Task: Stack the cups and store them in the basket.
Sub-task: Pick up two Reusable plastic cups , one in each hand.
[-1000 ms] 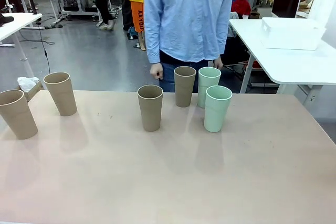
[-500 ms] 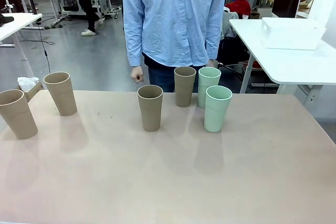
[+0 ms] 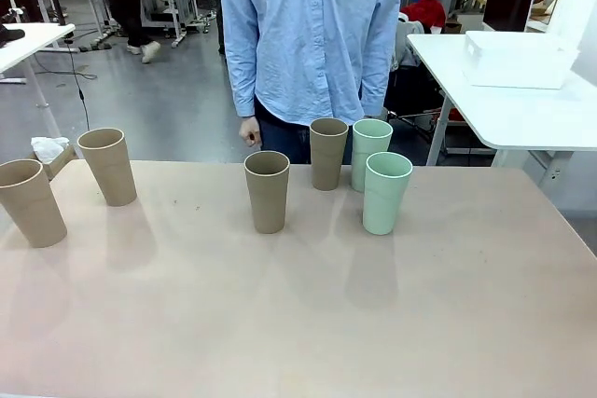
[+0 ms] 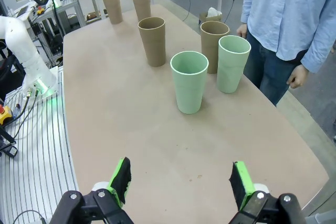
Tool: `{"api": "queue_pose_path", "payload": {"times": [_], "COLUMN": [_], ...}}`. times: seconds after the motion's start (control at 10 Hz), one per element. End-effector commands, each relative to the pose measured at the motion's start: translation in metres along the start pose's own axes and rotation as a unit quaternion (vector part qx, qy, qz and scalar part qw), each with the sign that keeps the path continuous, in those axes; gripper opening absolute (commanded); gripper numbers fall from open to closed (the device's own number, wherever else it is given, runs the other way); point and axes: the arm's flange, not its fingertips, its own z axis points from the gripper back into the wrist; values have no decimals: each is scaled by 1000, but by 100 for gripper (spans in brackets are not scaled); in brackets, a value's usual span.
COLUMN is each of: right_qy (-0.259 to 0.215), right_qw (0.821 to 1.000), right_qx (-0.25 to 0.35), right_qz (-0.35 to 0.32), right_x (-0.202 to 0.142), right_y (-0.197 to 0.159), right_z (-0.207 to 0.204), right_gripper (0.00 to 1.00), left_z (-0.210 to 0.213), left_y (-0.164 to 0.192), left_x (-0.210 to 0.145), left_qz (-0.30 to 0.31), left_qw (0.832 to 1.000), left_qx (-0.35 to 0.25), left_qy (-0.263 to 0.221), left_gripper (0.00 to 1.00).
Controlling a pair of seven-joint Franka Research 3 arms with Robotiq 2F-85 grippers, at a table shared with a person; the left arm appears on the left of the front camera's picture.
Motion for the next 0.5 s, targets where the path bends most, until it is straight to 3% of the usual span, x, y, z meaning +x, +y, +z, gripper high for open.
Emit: {"api": "queue_pose_path", "payload": {"times": [0.0, 0.4], "right_qy": [-12, -12], "right_qw": [1000, 1000], "right_qx": [0, 0], "right_qz": [12, 12], "right_x": [1, 1], "right_y": [-2, -2], "right_z": [0, 0], "right_gripper": [100, 100], "left_z": [1, 1], "left_y": [0, 0], "left_x": [1, 1], "left_qz": [-6, -6], "left_qw": [1000, 1000], "left_qx": [0, 0], "left_qy": [-6, -6], "left_gripper": [100, 100]}}
